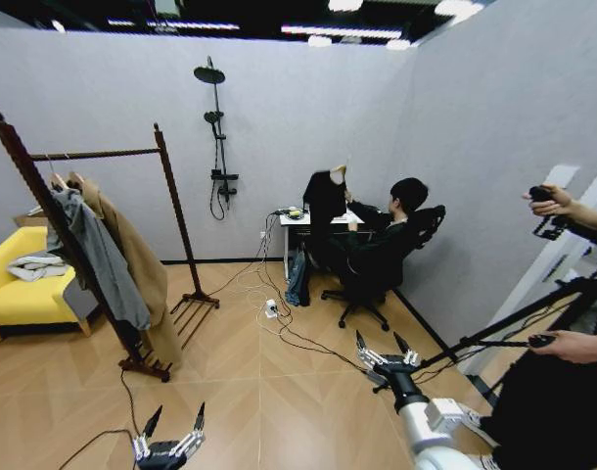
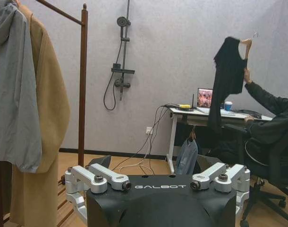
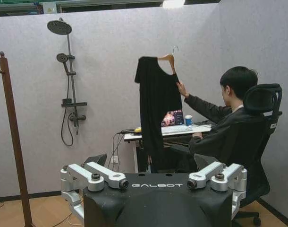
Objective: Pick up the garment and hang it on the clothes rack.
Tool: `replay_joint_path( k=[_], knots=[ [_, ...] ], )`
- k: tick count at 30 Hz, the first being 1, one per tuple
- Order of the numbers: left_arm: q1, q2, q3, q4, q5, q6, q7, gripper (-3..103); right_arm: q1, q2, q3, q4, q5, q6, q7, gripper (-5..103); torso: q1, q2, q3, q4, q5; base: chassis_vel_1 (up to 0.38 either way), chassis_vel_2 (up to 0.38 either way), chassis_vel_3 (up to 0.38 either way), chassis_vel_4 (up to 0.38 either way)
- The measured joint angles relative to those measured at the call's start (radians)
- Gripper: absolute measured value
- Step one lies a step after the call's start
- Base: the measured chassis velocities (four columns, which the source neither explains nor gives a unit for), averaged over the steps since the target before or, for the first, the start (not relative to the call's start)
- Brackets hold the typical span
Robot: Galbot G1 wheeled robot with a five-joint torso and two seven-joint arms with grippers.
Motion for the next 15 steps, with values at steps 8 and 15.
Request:
replay_joint_path(
  k=[8, 15],
  knots=[
    [0.000, 0.000, 0.000, 0.000, 0.000, 0.000, 0.000, 100, -0.003, -0.005, -0.001, -0.004, 0.005, -0.001, -0.008, 100, 0.000, 0.000, 0.000, 0.0000, 0.0000, 0.000, 0.000, 0.000, 0.000],
    [0.000, 0.000, 0.000, 0.000, 0.000, 0.000, 0.000, 100, 0.006, -0.008, -0.007, -0.015, 0.005, 0.011, -0.031, 100, 0.000, 0.000, 0.000, 0.0001, 0.0000, 0.000, 0.000, 0.000, 0.000]
  ],
)
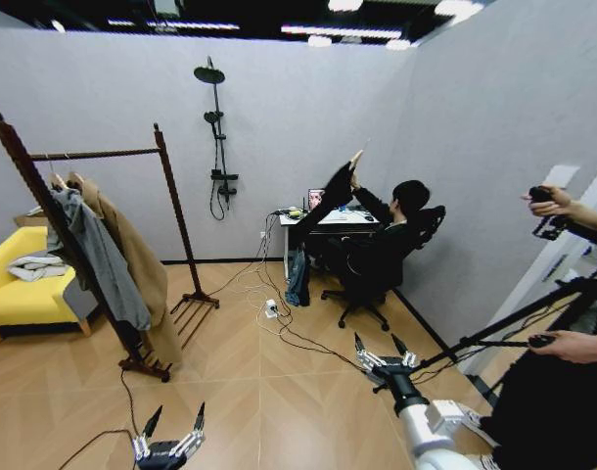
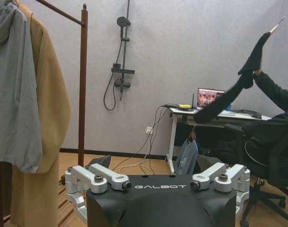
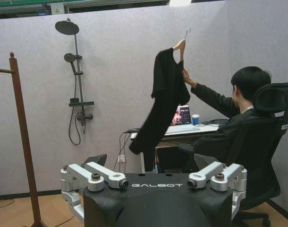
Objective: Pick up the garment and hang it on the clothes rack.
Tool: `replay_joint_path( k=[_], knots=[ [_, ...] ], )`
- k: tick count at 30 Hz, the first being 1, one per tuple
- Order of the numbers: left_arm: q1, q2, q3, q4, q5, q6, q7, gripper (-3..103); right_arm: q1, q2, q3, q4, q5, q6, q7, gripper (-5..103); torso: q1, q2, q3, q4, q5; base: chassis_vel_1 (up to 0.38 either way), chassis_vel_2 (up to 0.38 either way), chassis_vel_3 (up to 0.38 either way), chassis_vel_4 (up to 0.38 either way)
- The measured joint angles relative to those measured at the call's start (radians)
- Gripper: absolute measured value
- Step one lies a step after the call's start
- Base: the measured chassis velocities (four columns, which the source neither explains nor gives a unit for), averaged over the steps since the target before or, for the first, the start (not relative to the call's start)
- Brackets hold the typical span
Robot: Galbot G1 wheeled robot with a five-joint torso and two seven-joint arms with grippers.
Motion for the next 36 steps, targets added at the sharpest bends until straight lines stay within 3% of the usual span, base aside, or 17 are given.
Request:
replay_joint_path(
  k=[8, 17, 36],
  knots=[
    [0.000, 0.000, 0.000, 0.000, 0.000, 0.000, 0.000, 100, -0.004, -0.005, 0.013, -0.008, 0.004, 0.024, -0.064, 100, 0.000, 0.000, 0.000, 0.0000, 0.0000, 0.000, 0.000, 0.000, 0.000],
    [0.000, 0.000, 0.000, 0.000, 0.000, 0.000, 0.000, 100, 0.000, -0.006, 0.017, -0.037, 0.003, 0.041, -0.070, 100, 0.000, 0.000, 0.000, 0.0001, -0.0001, -0.061, 0.057, 0.054, -0.067],
    [0.000, 0.000, 0.000, 0.000, 0.000, 0.000, 0.000, 100, 0.044, -0.020, 0.031, -0.061, 0.032, 0.039, -0.061, 100, 0.000, 0.000, 0.000, -0.0001, 0.0002, -0.279, 0.178, 0.284, -0.188]
  ],
)
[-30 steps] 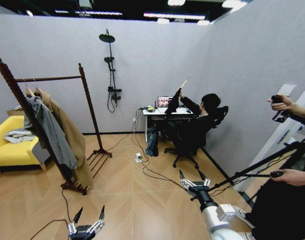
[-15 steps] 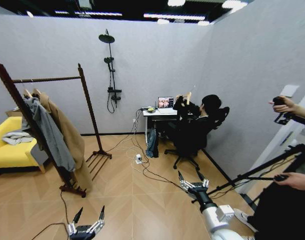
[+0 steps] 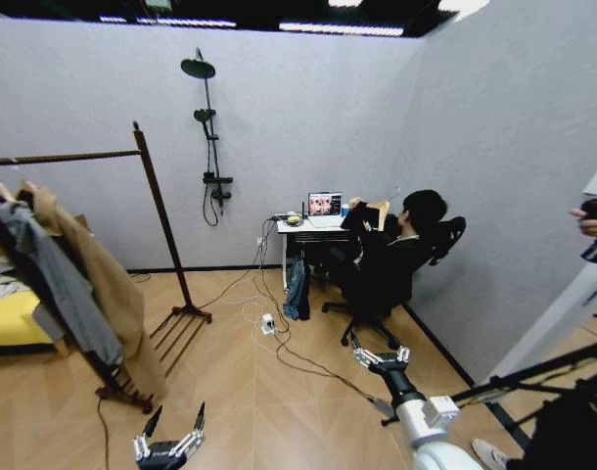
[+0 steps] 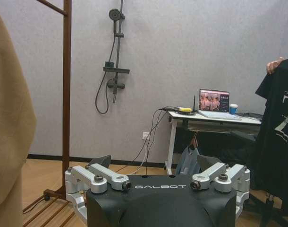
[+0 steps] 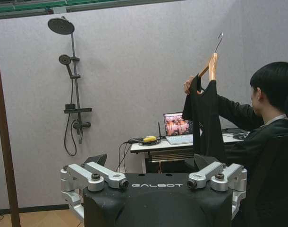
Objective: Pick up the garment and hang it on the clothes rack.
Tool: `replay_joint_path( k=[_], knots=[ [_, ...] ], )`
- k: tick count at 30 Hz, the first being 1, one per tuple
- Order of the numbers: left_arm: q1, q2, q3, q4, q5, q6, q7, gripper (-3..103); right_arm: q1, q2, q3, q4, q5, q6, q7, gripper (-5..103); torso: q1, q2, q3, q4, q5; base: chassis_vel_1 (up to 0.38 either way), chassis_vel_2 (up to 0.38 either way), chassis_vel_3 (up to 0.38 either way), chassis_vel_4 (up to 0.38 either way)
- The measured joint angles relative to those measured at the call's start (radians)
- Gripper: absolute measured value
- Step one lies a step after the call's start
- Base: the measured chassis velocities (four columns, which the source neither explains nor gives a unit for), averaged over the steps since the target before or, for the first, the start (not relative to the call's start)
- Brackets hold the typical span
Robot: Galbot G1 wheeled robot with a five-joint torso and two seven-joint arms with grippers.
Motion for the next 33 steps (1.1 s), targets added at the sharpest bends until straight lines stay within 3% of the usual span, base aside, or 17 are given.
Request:
replay_joint_path(
  k=[26, 29, 31, 33],
  knots=[
    [0.000, 0.000, 0.000, 0.000, 0.000, 0.000, 0.000, 100, 0.062, -0.021, 0.009, 0.056, 0.028, 0.009, 0.069, 100, 0.000, 0.000, 0.000, -0.0002, -0.0004, -0.303, 0.197, 0.299, -0.204],
    [0.000, 0.000, 0.000, 0.000, 0.000, 0.000, 0.000, 100, 0.039, -0.023, 0.007, 0.165, 0.023, -0.037, 0.108, 100, 0.001, 0.000, 0.000, -0.0001, 0.0000, -0.164, 0.162, 0.123, -0.135],
    [0.000, 0.000, 0.000, 0.000, 0.000, 0.000, 0.000, 100, 0.023, -0.029, 0.026, 0.266, -0.005, -0.105, 0.147, 100, 0.000, 0.000, 0.000, 0.0006, -0.0013, -0.017, 0.053, -0.001, -0.038],
    [0.000, 0.000, 0.000, 0.000, 0.000, 0.000, 0.000, 100, 0.017, -0.033, 0.045, 0.279, -0.005, -0.142, 0.170, 100, 0.000, 0.000, 0.000, 0.0002, 0.0000, 0.000, 0.000, 0.000, 0.000]
  ],
)
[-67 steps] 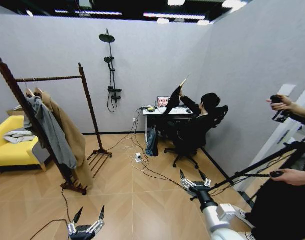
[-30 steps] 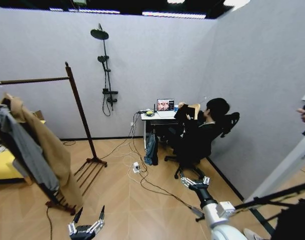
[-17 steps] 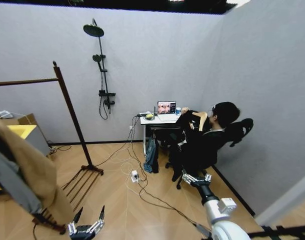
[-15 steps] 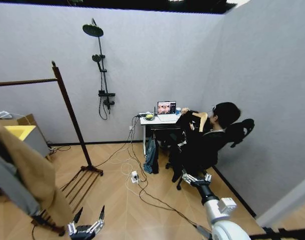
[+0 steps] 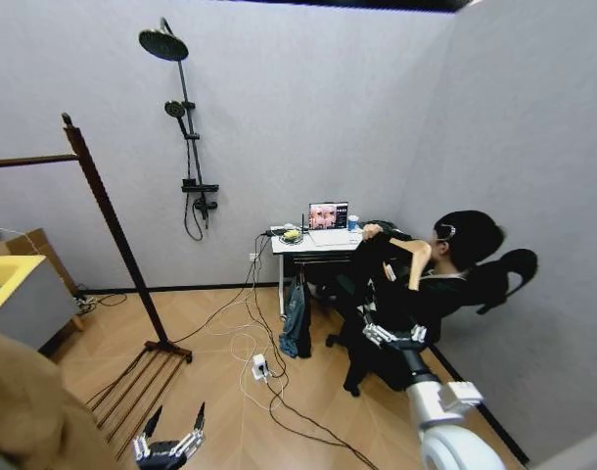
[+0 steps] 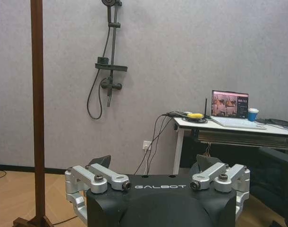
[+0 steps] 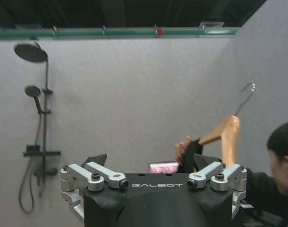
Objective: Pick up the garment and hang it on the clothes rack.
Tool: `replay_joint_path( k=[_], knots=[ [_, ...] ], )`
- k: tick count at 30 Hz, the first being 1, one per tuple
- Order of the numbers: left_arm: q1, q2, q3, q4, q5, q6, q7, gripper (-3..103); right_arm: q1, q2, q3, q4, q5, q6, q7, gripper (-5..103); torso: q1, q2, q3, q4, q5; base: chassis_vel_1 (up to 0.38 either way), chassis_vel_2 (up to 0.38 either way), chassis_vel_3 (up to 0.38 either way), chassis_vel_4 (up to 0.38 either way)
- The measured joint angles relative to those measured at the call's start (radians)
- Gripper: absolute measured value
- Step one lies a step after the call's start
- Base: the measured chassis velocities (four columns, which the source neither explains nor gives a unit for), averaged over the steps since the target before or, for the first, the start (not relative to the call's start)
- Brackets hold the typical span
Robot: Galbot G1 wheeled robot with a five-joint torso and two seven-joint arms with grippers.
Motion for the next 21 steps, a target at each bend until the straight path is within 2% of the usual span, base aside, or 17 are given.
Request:
replay_joint_path(
  k=[2, 4, 5, 6, 7, 8, 9, 10, 11, 17, 21],
  knots=[
    [0.000, 0.000, 0.000, 0.000, 0.000, 0.000, 0.000, 100, 0.000, -0.007, 0.048, 0.006, 0.005, -0.025, 0.020, 100, 0.000, 0.000, 0.000, -0.0001, 0.0001, 0.033, -0.055, -0.028, 0.023],
    [0.000, 0.000, 0.000, 0.000, 0.000, 0.000, 0.001, 100, 0.017, -0.024, 0.154, 0.008, 0.042, -0.030, 0.038, 100, -0.001, 0.001, 0.000, -0.0006, -0.0001, 0.041, -0.075, -0.065, 0.054],
    [0.000, 0.000, 0.000, 0.000, 0.000, 0.000, 0.001, 100, 0.017, -0.024, 0.154, 0.008, 0.042, -0.030, 0.038, 100, -0.001, 0.001, 0.000, -0.0006, -0.0001, 0.041, -0.050, -0.070, 0.054],
    [0.000, 0.000, 0.000, 0.000, 0.000, 0.000, 0.000, 100, 0.026, -0.030, 0.185, 0.008, 0.074, -0.030, 0.044, 100, -0.001, 0.001, 0.000, -0.0006, -0.0001, 0.049, -0.050, -0.070, 0.036],
    [0.000, 0.000, 0.000, 0.000, 0.000, 0.000, 0.000, 100, 0.055, -0.046, 0.243, 0.005, 0.155, -0.030, 0.054, 100, -0.001, 0.001, 0.000, -0.0001, 0.0001, 0.000, 0.000, 0.000, 0.000],
    [0.000, 0.000, 0.000, 0.000, 0.000, 0.000, 0.000, 100, 0.055, -0.046, 0.243, 0.005, 0.155, -0.030, 0.054, 100, -0.001, 0.001, 0.000, -0.0001, 0.0001, 0.000, 0.000, 0.000, 0.000],
    [0.000, 0.000, 0.000, 0.000, 0.000, 0.000, 0.000, 100, 0.095, -0.069, 0.289, -0.039, 0.213, -0.030, 0.052, 100, -0.001, 0.001, 0.000, -0.0001, -0.0007, 0.000, 0.000, 0.000, 0.000],
    [0.000, 0.000, 0.000, 0.000, 0.000, 0.000, 0.000, 100, 0.095, -0.069, 0.289, -0.039, 0.213, -0.030, 0.052, 100, -0.001, 0.001, 0.000, -0.0001, -0.0007, 0.000, 0.000, 0.000, 0.000],
    [0.000, 0.000, 0.000, 0.000, 0.000, 0.000, 0.000, 100, 0.130, -0.088, 0.312, -0.090, 0.242, -0.029, 0.039, 100, -0.001, 0.000, 0.000, -0.0005, 0.0002, 0.000, 0.000, 0.000, 0.000],
    [0.000, 0.000, 0.000, 0.000, 0.000, 0.000, 0.000, 100, 0.288, -0.160, 0.301, -0.294, 0.289, -0.010, 0.006, 100, 0.000, 0.000, 0.000, 0.0004, -0.0002, 0.000, 0.000, 0.000, 0.000],
    [0.000, 0.000, 0.000, 0.000, 0.000, 0.000, 0.000, 100, 0.390, -0.189, 0.225, -0.428, 0.285, 0.024, -0.011, 100, 0.000, 0.000, 0.000, -0.0001, 0.0000, 0.000, 0.000, 0.000, 0.000]
  ],
)
